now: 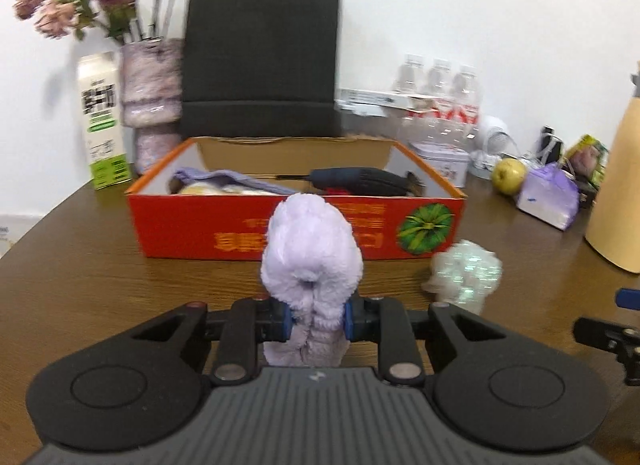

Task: Organize objects
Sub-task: 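Grasp the lavender towel roll with the left tool and lift it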

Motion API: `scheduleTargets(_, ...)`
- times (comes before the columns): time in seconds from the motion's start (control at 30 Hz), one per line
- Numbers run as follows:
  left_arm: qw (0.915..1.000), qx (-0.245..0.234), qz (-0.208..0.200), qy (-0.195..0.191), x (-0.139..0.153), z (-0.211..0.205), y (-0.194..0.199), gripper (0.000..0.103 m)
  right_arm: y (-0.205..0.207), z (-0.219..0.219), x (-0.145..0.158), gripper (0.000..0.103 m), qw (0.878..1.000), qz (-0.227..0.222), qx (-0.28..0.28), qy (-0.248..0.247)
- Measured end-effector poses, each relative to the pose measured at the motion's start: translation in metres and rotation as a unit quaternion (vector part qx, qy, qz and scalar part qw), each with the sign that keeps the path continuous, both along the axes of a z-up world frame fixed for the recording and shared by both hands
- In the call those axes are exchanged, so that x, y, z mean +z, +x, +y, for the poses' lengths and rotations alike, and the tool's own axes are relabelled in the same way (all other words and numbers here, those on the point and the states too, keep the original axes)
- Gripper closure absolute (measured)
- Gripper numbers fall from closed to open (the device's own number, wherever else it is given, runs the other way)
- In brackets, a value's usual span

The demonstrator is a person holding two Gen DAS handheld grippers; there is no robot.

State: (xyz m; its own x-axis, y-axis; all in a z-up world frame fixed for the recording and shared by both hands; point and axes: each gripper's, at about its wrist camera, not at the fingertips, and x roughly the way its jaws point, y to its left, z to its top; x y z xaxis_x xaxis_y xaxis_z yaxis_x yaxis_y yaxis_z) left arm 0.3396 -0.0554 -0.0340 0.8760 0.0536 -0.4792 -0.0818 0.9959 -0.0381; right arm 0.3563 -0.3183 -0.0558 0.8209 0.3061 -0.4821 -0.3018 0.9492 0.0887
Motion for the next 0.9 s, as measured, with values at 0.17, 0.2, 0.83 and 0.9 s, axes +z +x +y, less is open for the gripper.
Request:
scheduleTargets(0.17, 0.9998, 0.018, -0.004, -0.003, 0.001, 0.03, -0.009, 0.08, 0.0, 0.004, -0.003, 0.0, 1.0, -0.006, 0.006, -0.001)
scheduleTargets(0.2, 0.9998, 0.02, -0.004, -0.003, 0.001, 0.035, -0.011, 0.08, 0.001, 0.006, -0.004, 0.0, 1.0, -0.008, 0.007, -0.003)
scheduleTargets(0.83, 0.9995, 0.017, -0.021, -0.014, 0.01, 0.076, -0.022, 0.08, 0.019, 0.07, -0.005, 0.0, 1.0, -0.001, 0.004, -0.007)
scheduleTargets(0.9, 0.9995, 0.016, -0.024, -0.015, 0.011, 0.079, -0.024, 0.08, 0.026, 0.078, -0.006, 0.0, 1.0, 0.007, -0.001, -0.009)
